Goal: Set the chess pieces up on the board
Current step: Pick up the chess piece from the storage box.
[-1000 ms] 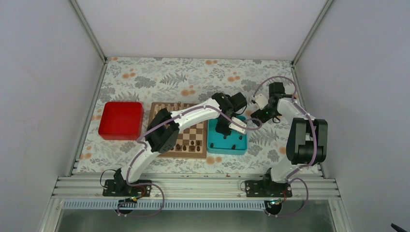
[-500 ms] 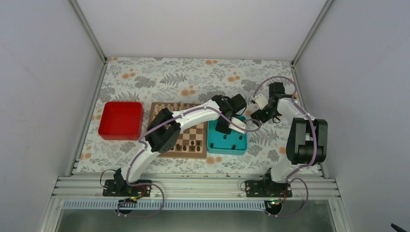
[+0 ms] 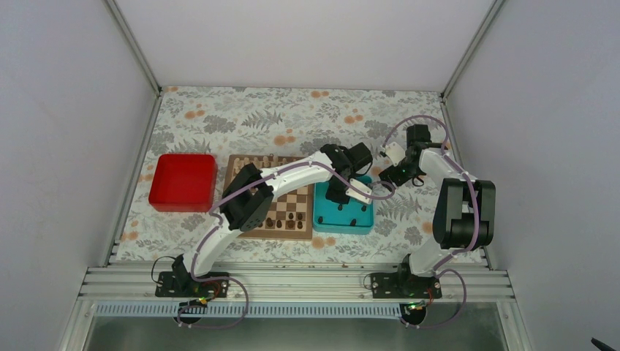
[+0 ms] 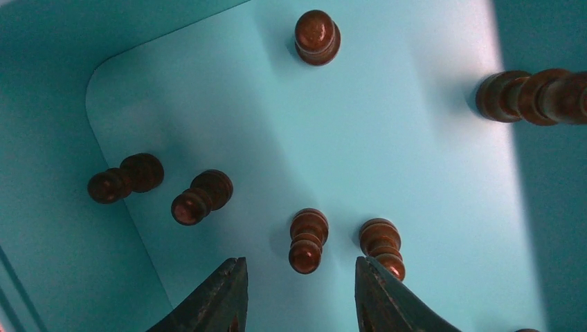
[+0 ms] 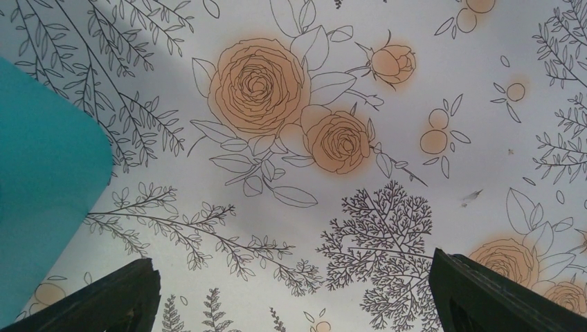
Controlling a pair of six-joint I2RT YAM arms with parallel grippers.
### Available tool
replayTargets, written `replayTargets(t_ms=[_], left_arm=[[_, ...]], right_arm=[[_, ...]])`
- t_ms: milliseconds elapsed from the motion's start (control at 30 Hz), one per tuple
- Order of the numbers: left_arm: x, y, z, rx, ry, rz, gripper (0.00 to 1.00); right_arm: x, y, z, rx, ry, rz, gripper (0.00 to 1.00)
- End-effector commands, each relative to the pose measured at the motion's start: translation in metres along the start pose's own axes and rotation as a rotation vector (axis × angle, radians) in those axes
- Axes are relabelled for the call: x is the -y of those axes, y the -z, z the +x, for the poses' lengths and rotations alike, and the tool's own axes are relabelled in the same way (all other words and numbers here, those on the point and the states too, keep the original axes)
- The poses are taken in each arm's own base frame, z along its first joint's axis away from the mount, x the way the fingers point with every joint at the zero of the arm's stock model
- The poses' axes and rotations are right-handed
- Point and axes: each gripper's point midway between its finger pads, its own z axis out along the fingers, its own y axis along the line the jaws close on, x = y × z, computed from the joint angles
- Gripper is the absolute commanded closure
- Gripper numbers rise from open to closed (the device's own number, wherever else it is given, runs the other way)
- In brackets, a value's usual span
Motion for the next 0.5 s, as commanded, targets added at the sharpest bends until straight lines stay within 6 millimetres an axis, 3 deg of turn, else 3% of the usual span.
replayTargets(t_ms=[0, 367, 467], left_arm=[[0.0085, -0.0086, -0.0036, 0.008, -0.021, 0.043, 0.62], [0.0066, -0.0124, -0.0092, 0.022, -0.022, 0.045, 0.67], [0.0074, -0.0149, -0.0094, 0.017, -0.023, 0.047, 0.72]], right_arm=[[-0.0029, 0.0003, 0.0036, 0.005, -0.001, -0.017, 0.0], [-0.0029, 0.0008, 0.0026, 0.009, 0.0, -0.017, 0.0], [-0.0029, 0.0017, 0.0025, 0.011, 0.0, -0.017, 0.0]])
